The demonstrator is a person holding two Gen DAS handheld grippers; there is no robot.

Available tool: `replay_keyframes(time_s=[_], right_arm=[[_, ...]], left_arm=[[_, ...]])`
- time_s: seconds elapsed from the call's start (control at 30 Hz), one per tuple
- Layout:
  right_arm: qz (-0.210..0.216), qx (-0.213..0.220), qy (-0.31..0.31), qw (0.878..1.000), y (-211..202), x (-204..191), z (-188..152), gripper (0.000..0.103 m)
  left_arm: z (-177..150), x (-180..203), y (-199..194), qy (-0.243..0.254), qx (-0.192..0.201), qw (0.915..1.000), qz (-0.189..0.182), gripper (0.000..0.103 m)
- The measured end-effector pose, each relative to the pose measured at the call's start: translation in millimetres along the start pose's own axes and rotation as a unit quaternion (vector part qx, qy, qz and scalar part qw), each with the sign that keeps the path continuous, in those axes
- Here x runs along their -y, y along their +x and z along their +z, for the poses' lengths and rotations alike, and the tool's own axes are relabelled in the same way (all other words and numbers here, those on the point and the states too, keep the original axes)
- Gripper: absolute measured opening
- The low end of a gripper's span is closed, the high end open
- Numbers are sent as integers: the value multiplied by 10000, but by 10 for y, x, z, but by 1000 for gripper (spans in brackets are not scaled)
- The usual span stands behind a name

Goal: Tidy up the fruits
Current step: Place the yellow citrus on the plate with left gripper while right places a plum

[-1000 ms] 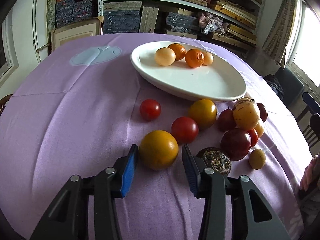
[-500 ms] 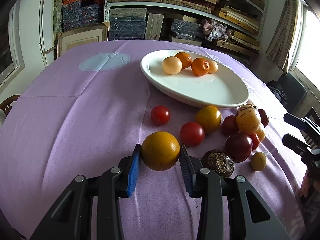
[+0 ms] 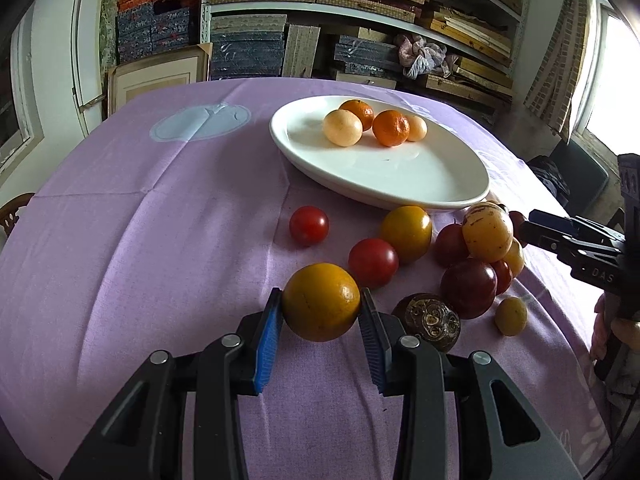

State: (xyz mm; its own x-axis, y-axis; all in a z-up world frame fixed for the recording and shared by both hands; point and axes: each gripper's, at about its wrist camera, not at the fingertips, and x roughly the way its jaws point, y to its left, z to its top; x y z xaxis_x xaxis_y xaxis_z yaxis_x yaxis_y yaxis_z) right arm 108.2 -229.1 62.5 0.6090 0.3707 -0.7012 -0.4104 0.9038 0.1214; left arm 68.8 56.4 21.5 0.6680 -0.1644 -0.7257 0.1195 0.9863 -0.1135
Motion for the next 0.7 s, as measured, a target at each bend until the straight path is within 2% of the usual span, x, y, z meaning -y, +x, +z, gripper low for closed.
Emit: replay_keyframes(time_s=[0.2,0.33,0.47,0.7], right_arm=[[531,-128,540,9970,138,227,17,52],[985,-224,894,9909,184,346,-6,46],[1217,-329,1116,9857,206,449,-39,40],[577,-374,640,9956,177,290,-41,39]], left_arm=[[-6,20,43,81,-78,9999,-30,38],[-9,12,52,53,-95,9999,-41,38],[-9,13,51,53,-99,9999,-52,38],[-3,18,74,66,-147,9998,-91,38]])
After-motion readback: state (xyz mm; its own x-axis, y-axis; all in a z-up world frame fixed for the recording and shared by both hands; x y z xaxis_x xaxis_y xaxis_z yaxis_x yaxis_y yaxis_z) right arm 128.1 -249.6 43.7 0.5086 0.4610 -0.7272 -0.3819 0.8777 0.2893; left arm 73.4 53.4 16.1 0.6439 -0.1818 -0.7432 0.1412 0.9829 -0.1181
